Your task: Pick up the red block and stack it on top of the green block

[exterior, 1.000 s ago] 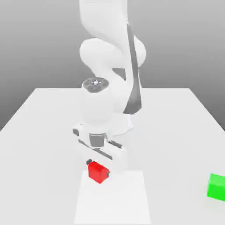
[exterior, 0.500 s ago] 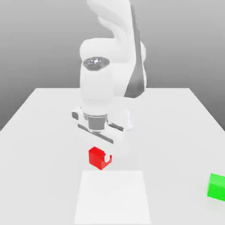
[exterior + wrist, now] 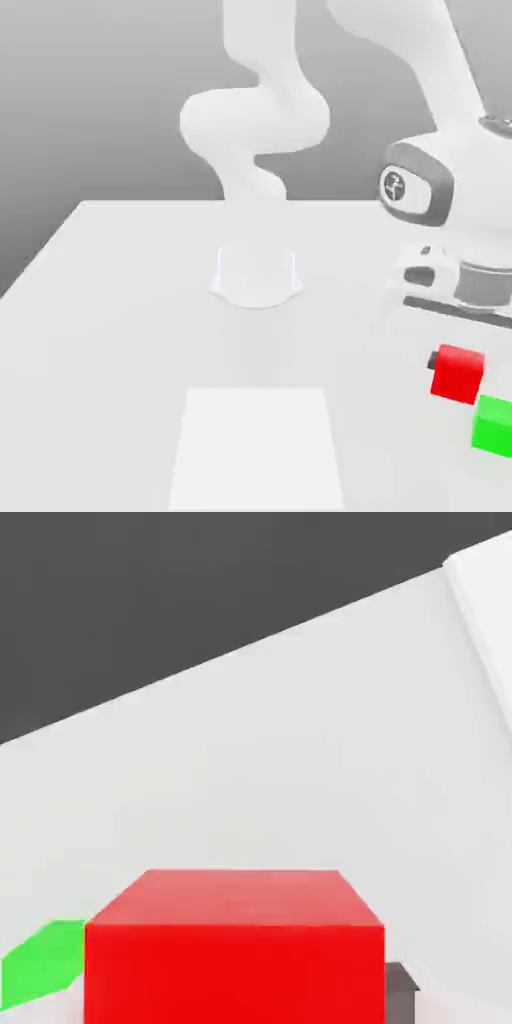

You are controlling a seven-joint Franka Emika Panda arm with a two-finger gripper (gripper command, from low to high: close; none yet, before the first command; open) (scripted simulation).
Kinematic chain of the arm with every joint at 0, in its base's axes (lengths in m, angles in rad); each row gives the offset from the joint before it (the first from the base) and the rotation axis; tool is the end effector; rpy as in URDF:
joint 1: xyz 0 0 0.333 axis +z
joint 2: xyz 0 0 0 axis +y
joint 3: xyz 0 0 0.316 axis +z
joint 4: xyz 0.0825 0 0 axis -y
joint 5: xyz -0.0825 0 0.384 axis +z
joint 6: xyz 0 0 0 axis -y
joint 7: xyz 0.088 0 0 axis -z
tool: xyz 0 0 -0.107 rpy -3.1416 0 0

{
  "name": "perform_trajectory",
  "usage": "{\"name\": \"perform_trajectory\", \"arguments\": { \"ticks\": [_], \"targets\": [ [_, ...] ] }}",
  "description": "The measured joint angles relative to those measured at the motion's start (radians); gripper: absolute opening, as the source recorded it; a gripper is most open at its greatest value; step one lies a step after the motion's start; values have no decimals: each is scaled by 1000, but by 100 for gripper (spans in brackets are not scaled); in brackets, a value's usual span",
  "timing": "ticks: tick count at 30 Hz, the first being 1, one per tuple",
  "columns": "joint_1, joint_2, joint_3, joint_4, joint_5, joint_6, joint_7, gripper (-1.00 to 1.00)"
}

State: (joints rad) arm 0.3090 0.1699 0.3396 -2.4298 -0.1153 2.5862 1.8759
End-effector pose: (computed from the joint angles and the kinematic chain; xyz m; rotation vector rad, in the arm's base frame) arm 0.3881 0.3006 0.2408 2.6482 -1.6856 0.0058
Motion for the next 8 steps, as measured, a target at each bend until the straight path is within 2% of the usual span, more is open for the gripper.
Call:
{"name": "perform_trajectory", "arguments": {
  "ticks": [4,5,8],
  "targets": [
    [54,127,-38,29,-81,94,77,-100],
    [65,154,-51,31,-99,117,90,100],
    [65,154,-51,31,-99,117,90,100]
  ]
}}
